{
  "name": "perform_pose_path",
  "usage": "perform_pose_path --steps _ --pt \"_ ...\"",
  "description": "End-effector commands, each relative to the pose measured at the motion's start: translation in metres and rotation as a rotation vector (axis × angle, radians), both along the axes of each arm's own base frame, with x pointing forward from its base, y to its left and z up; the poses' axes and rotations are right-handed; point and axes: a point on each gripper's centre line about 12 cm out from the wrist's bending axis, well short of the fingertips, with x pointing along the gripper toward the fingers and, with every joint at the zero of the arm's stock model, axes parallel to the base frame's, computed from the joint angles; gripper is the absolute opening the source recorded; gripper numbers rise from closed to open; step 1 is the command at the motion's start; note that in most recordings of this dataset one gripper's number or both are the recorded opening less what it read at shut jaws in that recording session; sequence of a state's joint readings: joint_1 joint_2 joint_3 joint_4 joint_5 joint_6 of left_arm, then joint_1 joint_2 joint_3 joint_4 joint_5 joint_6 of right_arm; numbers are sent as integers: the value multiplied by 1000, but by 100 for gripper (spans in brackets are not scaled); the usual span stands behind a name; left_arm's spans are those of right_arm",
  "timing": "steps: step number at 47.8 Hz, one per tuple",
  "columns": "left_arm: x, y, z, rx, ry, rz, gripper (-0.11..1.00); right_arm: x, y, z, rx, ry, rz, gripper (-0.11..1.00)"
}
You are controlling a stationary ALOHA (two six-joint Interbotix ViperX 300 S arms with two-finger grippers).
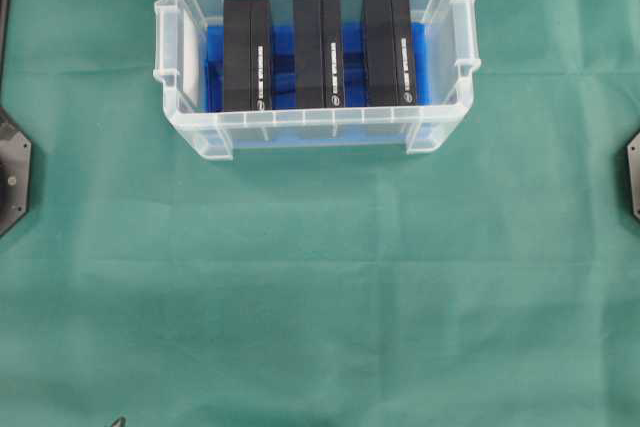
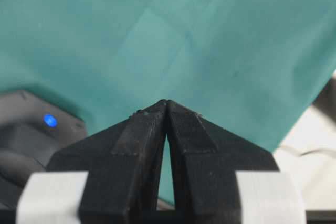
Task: Take the box out of the case with both arms.
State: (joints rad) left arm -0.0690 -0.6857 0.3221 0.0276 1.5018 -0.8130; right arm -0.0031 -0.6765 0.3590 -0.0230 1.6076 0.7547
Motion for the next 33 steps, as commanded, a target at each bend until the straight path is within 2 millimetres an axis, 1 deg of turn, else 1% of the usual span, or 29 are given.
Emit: perform_pose_path --steps 1,3,4,10,13,16,21,30,33 --pt "-1 1 6 -30 0 91 0 0 -1 8 41 -27 -151 0" --pt "-2 1 4 -55 23 154 0 0 -1 8 68 -29 -244 0" --pt "-3 1 5 -69 30 190 0 0 -1 8 89 -32 -316 0" --pt "-7 3 2 -157 94 444 0 0 -3 8 149 -43 -573 0" --pt "-12 3 2 -193 118 554 0 0 -3 8 172 -45 -644 0" --pt "-14 3 2 -207 118 588 0 0 -3 8 181 -45 -676 0" --pt "-15 4 3 -207 115 592 0 1 -3 6 176 -34 -683 0" --pt "-12 5 2 -199 121 596 0 10 -4 2 163 -20 -681 0" --pt "-12 9 2 -191 120 611 0 12 -8 1 141 -27 -686 0"
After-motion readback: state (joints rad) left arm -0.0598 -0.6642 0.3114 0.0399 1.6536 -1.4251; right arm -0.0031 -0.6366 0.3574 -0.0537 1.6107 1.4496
